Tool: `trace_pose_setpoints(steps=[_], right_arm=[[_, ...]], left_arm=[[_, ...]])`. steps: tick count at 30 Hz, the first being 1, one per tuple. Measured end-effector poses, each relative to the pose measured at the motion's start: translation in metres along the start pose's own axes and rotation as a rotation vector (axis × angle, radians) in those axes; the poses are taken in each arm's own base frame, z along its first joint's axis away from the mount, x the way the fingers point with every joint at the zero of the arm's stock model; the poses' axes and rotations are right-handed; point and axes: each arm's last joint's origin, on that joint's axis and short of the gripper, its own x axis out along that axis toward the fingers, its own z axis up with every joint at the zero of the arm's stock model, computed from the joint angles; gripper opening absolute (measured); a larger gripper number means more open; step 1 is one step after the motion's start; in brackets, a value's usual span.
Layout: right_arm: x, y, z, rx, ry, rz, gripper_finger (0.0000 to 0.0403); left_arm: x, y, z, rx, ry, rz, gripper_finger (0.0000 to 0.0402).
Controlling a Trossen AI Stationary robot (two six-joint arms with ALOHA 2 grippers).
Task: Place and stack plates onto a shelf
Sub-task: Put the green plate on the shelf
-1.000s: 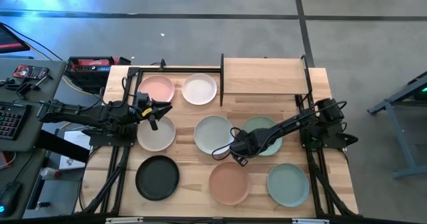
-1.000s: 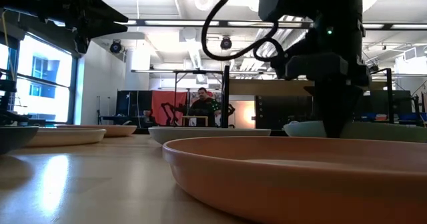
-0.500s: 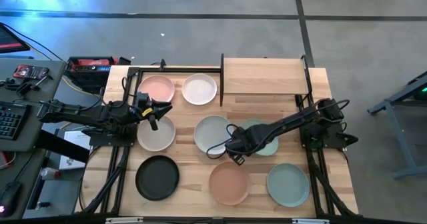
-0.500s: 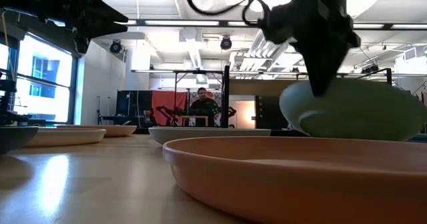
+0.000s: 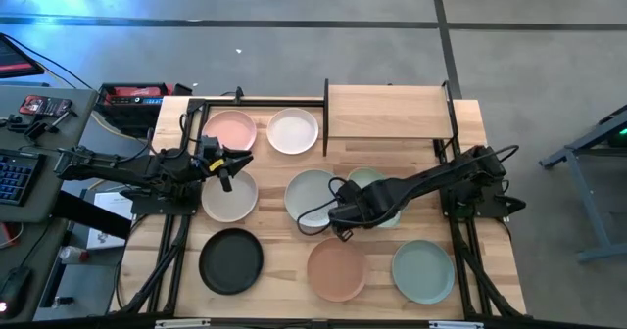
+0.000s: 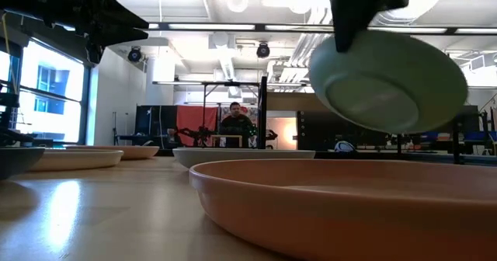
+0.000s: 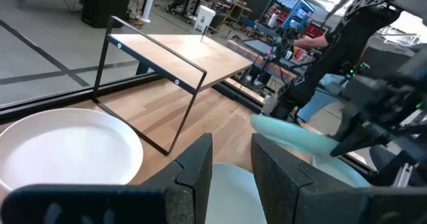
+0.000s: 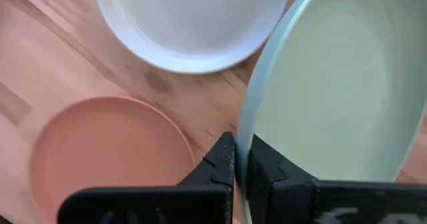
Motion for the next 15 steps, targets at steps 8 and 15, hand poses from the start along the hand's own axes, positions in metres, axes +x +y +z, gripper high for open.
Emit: trace_pose_setpoints(steps=[8,15], right_arm=[[-0.046,-0.003,0.014,0.010,-0.187,-0.031,0.0000],[-0.076,-0.021,0.027,-0.004,-0.342,-0.134,0.0000]], left_arm=[[0.000,-0.001,0.000,0.000,0.014,-0.026,0.0092],[0.000,-0.002,-0.001,0.001,0.030,-0.057,0.0092]])
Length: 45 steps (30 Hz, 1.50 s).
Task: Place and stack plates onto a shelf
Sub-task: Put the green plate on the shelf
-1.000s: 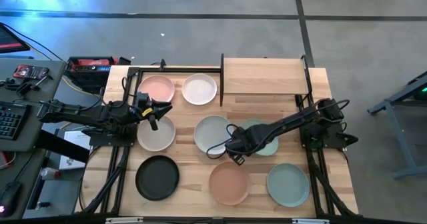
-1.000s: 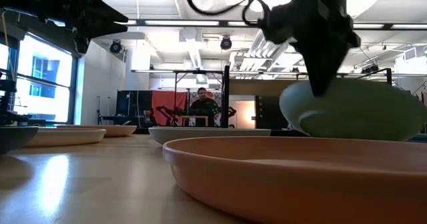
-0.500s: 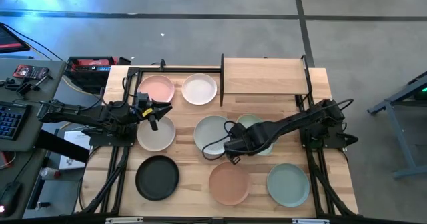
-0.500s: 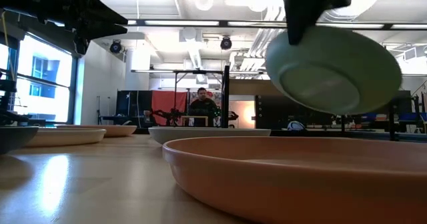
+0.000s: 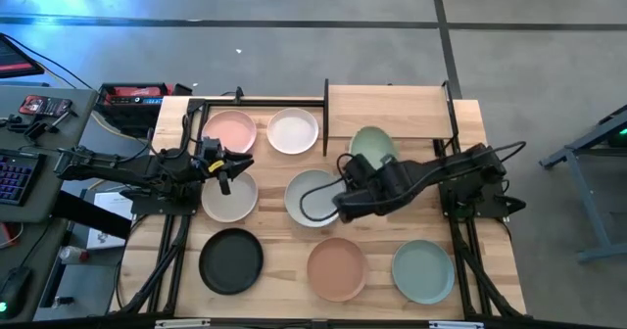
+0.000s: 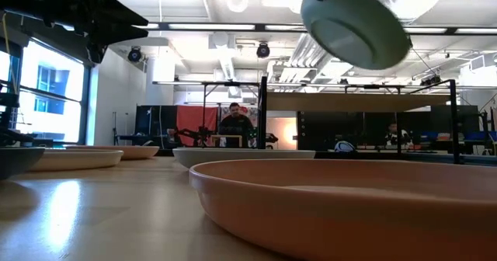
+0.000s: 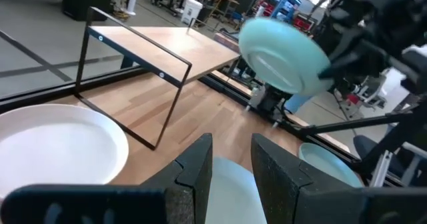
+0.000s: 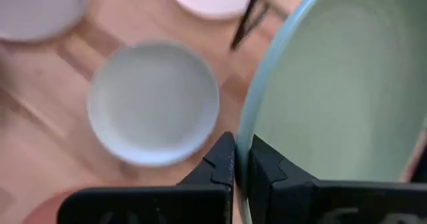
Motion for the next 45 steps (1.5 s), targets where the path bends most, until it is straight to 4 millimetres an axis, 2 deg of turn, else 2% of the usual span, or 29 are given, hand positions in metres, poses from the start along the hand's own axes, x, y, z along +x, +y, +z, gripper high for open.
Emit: trace_pose_setpoints(steps=[4,7,21,26,36,45], right_arm=[[-0.001,-0.013,0.016,-0.036,-0.070,-0.037,0.0000],[0.007,-0.021,0.028,-0.074,-0.090,-0.081,0.0000],[0.056,-0.080,0.088,-0.247,-0.028,-0.314,0.0000],[0.079,-0.104,0.095,-0.280,0.056,-0.389,0.0000],[0.121,-0.140,0.096,-0.260,0.284,-0.382,0.0000],[0.138,-0.159,0.096,-0.168,0.392,-0.346,0.0000]], left_arm=[[0.000,0.000,0.000,0.002,0.004,0.000,0.0092],[0.000,0.000,-0.001,0.003,0.007,0.001,0.0092],[0.000,0.000,-0.001,0.003,0.007,0.003,0.0092],[0.000,0.001,-0.002,0.010,0.022,0.012,0.0092],[0.000,0.003,-0.004,0.020,0.019,0.064,0.0092],[0.000,0.005,-0.003,0.023,-0.003,0.110,0.0092]])
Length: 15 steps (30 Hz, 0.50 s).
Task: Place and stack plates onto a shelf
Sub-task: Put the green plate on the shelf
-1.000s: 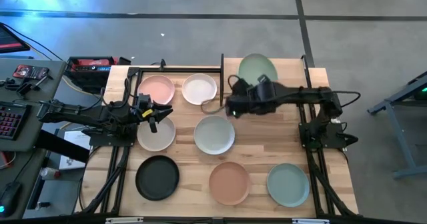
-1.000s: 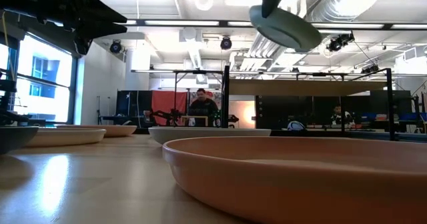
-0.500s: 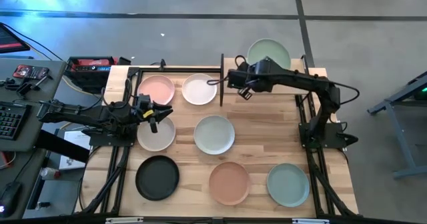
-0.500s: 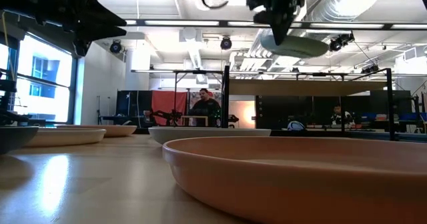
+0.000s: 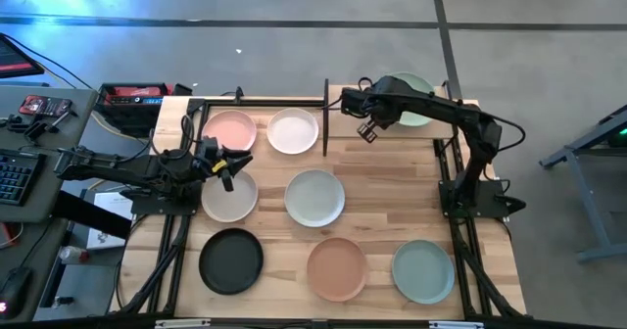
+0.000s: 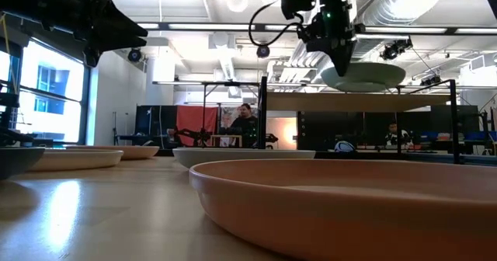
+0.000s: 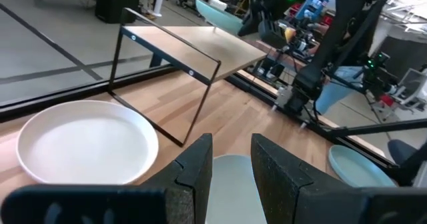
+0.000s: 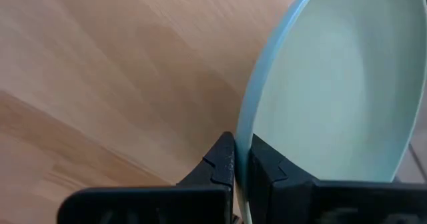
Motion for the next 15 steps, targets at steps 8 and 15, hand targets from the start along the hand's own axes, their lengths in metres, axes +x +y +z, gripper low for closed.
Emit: trace_pose_setpoints(steps=[8,15], right_arm=[[0.011,-0.015,0.005,0.078,0.072,0.077,0.0000],[0.017,-0.025,0.009,0.101,0.104,0.107,0.0000]], left_arm=[[0.000,0.000,0.000,0.000,-0.004,0.007,0.0092],[0.000,0.000,0.000,0.000,-0.004,0.008,0.0092]])
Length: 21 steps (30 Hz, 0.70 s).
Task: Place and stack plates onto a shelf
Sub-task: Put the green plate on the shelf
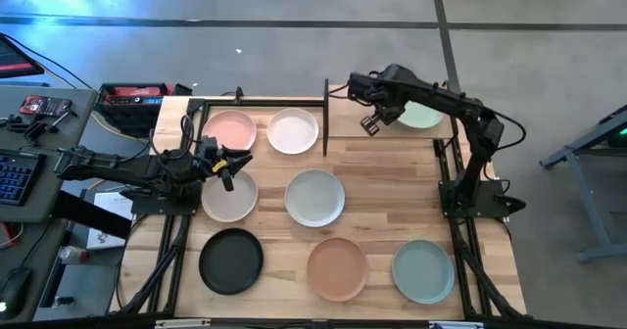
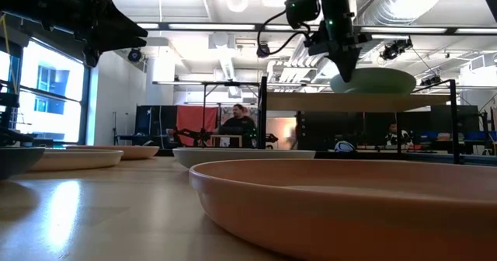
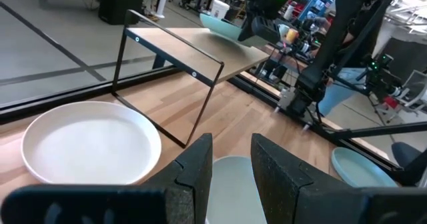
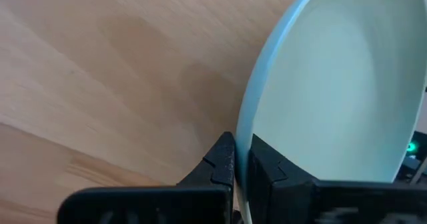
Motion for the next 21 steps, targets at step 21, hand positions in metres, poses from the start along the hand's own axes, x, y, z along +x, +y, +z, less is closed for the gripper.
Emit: trace_pose_setpoints(steps=[21], right_arm=[[0.012,-0.025,0.009,0.068,0.118,0.193,0.0000]], left_arm=[[0.000,0.000,0.000,0.000,0.000,0.000,0.0092]])
